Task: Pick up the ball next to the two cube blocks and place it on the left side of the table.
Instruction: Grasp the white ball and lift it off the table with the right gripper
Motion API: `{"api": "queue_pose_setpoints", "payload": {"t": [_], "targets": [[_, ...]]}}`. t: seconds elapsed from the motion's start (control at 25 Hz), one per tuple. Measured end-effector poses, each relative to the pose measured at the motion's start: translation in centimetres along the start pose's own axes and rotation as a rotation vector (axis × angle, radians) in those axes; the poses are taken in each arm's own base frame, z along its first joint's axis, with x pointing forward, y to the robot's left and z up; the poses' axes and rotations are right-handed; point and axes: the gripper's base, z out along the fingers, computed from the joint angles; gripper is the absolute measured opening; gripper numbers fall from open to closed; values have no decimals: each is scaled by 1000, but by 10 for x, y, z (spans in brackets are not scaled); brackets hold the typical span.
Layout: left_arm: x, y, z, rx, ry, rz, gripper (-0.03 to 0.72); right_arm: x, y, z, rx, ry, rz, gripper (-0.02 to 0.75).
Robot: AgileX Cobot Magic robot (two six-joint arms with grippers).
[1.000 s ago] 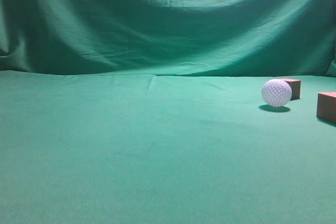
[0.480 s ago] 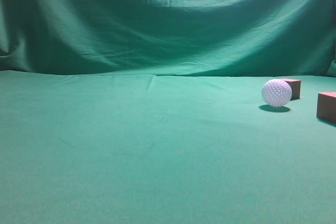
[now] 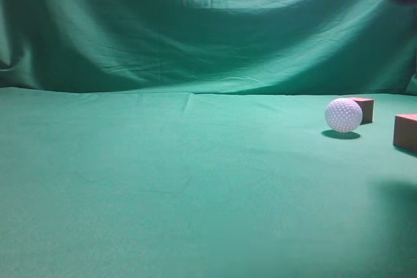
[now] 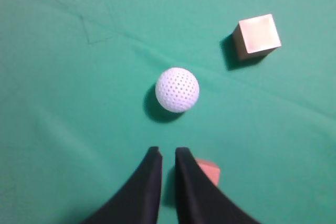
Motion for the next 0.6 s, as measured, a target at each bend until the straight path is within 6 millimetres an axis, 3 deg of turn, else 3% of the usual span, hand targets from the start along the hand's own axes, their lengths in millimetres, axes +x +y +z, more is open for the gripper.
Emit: {"api": "queue_pose_setpoints", "payload": {"t": [0.12,0.24,0.36,0.6], "targets": [[0,0,0,0,0,0,0,-18,-1,28,-34,46,35,174],[0,0,0,0,0,0,0,-30,-4,52,-43,81,45,440],[0,0,0,0,0,0,0,-35,-6,74,-45,116,50,630],[0,0,0,0,0,0,0,-32,-10,115,-43,173,60,645]]}}
